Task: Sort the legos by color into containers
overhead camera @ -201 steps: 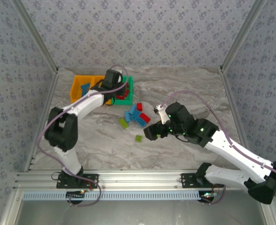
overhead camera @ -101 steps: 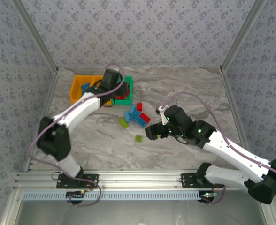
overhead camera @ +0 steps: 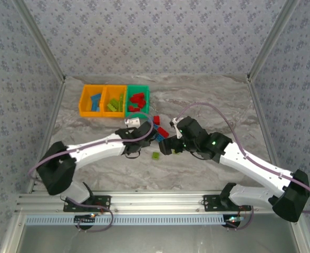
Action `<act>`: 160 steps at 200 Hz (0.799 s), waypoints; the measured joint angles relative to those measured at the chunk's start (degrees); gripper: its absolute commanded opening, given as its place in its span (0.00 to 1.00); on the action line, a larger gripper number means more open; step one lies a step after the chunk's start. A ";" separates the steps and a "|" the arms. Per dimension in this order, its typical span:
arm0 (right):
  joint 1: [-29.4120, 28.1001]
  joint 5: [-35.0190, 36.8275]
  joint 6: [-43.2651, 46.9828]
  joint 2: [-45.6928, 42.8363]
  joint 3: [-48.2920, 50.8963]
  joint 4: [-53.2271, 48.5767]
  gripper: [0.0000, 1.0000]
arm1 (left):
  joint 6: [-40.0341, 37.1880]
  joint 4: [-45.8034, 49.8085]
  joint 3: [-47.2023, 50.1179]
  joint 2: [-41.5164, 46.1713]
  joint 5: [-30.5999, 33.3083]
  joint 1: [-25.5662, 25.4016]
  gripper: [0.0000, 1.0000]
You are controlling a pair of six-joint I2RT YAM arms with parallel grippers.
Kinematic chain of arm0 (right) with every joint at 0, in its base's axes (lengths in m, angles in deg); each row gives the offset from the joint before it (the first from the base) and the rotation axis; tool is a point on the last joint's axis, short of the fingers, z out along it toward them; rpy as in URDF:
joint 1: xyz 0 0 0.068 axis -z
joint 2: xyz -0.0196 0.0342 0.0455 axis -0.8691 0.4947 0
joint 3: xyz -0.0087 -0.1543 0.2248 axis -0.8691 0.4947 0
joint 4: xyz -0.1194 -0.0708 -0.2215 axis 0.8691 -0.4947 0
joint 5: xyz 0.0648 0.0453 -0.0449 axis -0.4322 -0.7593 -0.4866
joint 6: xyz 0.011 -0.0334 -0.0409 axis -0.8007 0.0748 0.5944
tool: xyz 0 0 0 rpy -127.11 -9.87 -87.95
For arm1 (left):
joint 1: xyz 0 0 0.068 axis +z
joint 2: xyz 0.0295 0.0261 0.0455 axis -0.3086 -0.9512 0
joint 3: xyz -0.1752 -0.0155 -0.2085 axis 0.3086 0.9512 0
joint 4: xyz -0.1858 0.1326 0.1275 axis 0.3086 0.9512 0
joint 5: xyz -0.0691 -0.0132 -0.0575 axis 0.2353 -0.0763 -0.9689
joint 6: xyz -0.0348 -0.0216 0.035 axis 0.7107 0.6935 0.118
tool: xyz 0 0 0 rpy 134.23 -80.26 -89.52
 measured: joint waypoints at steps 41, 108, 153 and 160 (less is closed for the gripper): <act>0.02 1.29 -0.81 -4.09 1.86 -0.79 0.95 | 0.79 -2.64 -0.70 -9.14 -2.16 3.21 0.60; 0.39 1.88 -1.31 -5.49 2.43 -1.33 0.95 | -1.57 -8.87 -2.08 -12.76 -3.69 4.79 0.55; 0.39 1.86 -1.88 -4.42 2.43 -1.33 0.95 | -2.51 -12.24 -1.29 -12.90 -4.50 6.08 0.20; 0.39 1.86 -1.90 -4.37 2.43 -1.33 0.95 | -2.60 -12.70 -1.14 -12.68 -4.50 6.16 0.20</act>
